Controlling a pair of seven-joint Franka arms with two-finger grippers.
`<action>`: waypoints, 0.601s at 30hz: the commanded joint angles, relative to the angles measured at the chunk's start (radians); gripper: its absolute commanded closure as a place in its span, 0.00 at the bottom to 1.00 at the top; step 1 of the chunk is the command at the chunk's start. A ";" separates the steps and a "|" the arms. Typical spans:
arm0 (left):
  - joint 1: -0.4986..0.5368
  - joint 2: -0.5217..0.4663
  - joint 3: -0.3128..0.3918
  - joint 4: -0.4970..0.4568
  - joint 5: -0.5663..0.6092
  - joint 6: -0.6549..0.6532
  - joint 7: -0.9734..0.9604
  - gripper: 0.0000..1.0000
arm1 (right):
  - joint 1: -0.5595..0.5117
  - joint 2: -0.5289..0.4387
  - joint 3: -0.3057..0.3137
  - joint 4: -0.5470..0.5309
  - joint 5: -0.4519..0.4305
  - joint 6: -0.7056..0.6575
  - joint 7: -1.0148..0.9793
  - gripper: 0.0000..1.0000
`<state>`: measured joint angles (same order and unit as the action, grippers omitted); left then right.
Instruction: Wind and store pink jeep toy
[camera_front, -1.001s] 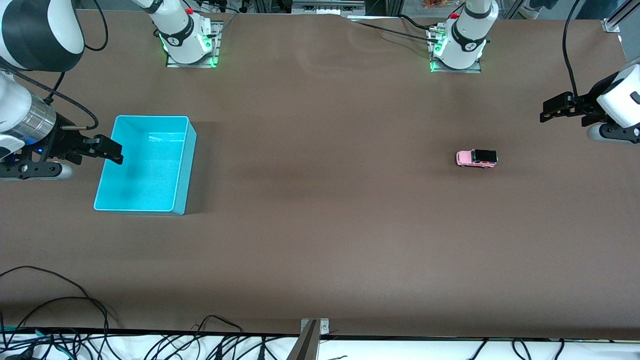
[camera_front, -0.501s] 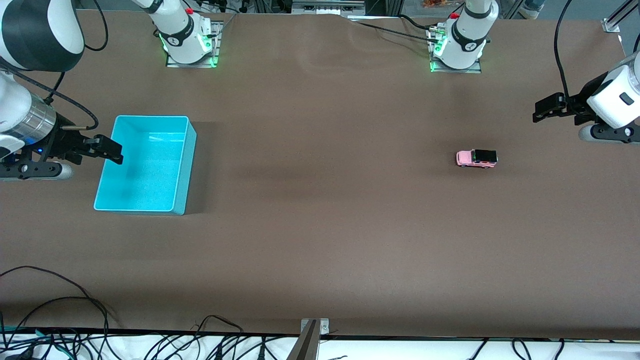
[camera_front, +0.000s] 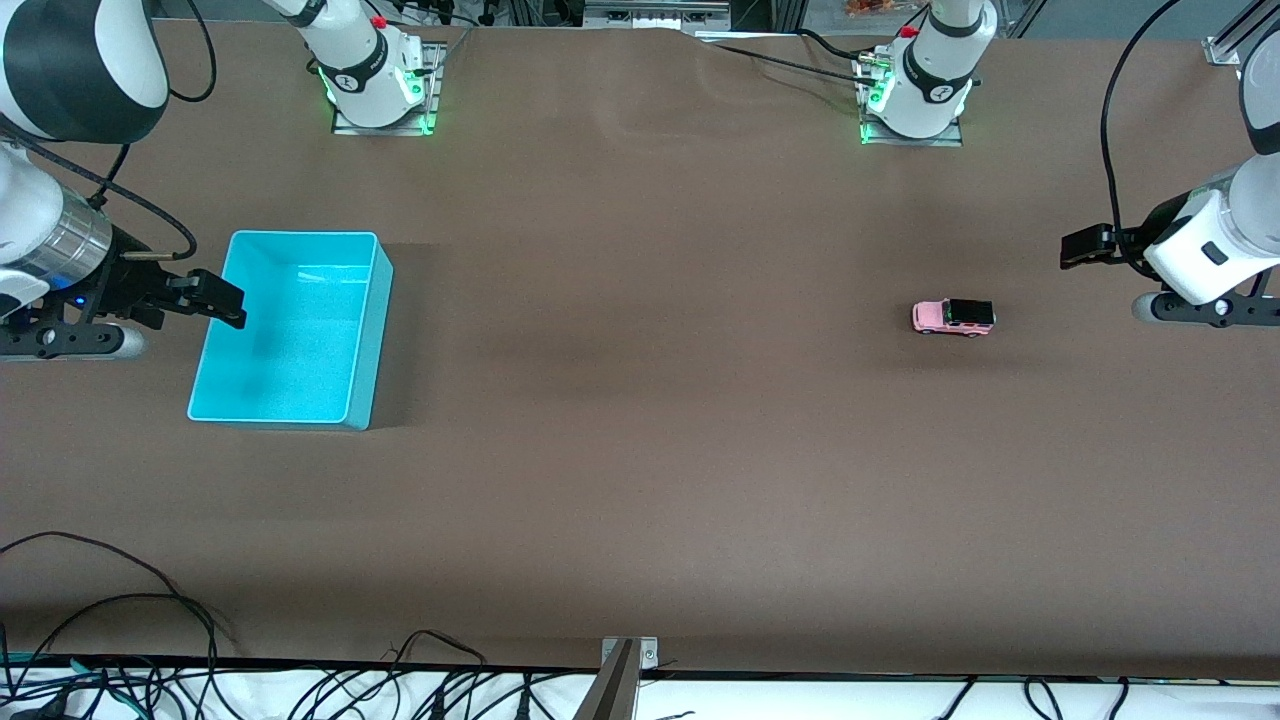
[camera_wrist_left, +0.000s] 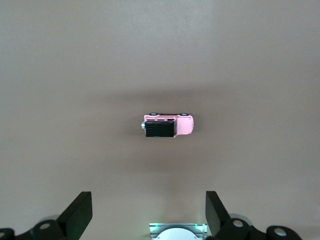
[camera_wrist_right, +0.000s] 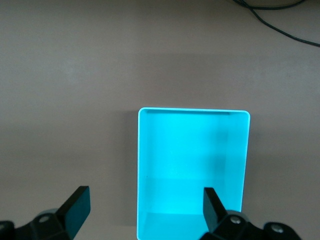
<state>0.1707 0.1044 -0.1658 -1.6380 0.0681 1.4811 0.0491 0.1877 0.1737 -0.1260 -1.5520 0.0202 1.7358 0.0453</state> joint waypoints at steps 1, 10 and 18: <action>0.000 0.023 -0.008 0.012 0.032 0.002 -0.011 0.00 | 0.001 -0.002 0.000 0.007 -0.011 -0.004 0.004 0.00; 0.015 0.038 0.006 -0.002 0.042 0.050 0.002 0.00 | 0.001 -0.002 0.000 0.007 -0.011 -0.007 0.004 0.00; 0.036 0.014 0.008 -0.120 0.035 0.155 -0.009 0.00 | 0.002 -0.002 0.000 0.007 -0.011 -0.005 0.004 0.00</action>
<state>0.1856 0.1425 -0.1545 -1.6737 0.0849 1.5488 0.0470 0.1877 0.1737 -0.1260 -1.5520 0.0202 1.7358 0.0453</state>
